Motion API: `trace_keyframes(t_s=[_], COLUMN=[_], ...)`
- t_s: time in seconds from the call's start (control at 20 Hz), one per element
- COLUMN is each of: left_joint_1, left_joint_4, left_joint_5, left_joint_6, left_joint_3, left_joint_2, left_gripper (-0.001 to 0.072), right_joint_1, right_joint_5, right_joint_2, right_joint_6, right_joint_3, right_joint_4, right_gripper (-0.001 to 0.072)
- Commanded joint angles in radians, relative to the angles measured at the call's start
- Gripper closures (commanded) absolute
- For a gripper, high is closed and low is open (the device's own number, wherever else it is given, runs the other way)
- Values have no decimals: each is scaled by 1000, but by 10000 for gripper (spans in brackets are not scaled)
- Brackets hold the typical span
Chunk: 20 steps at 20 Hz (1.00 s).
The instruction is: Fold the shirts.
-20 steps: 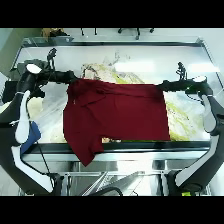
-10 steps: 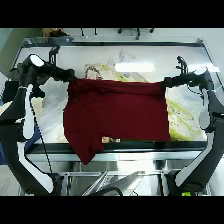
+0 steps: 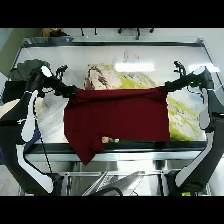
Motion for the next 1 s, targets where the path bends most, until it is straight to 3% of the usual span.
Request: trace_keyframes(t_s=[0.0,0.05,0.1,0.15,0.2,0.25,0.3,0.5,0.75,0.95], left_joint_1=[-3,-3,-3,-2,-2,6,17,62,80,80], left_joint_4=[10,10,10,10,11,16,16,16,17,15], left_joint_5=[12,8,2,-11,-37,-77,-132,-341,-197,-82], left_joint_6=[-5,-5,-5,-5,-14,-32,-46,-91,-91,-90], left_joint_3=[-4,-5,-4,-3,2,17,44,68,-459,-887], left_joint_2=[1,0,1,1,1,1,1,62,405,631], left_gripper=[693,692,674,361,43,48,48,48,49,49], right_joint_1=[10,15,18,19,19,13,0,-114,-277,-288], right_joint_5=[7,8,8,12,25,50,91,220,249,210], right_joint_2=[-1,-2,-1,2,11,29,54,175,342,380], right_joint_6=[1,2,9,26,58,110,159,237,230,156], right_joint_3=[1,1,1,2,2,2,2,-40,-471,-808], right_joint_4=[-8,-10,-26,-58,-104,-161,-220,-254,-177,-107], right_gripper=[663,558,524,523,451,266,191,191,191,193])
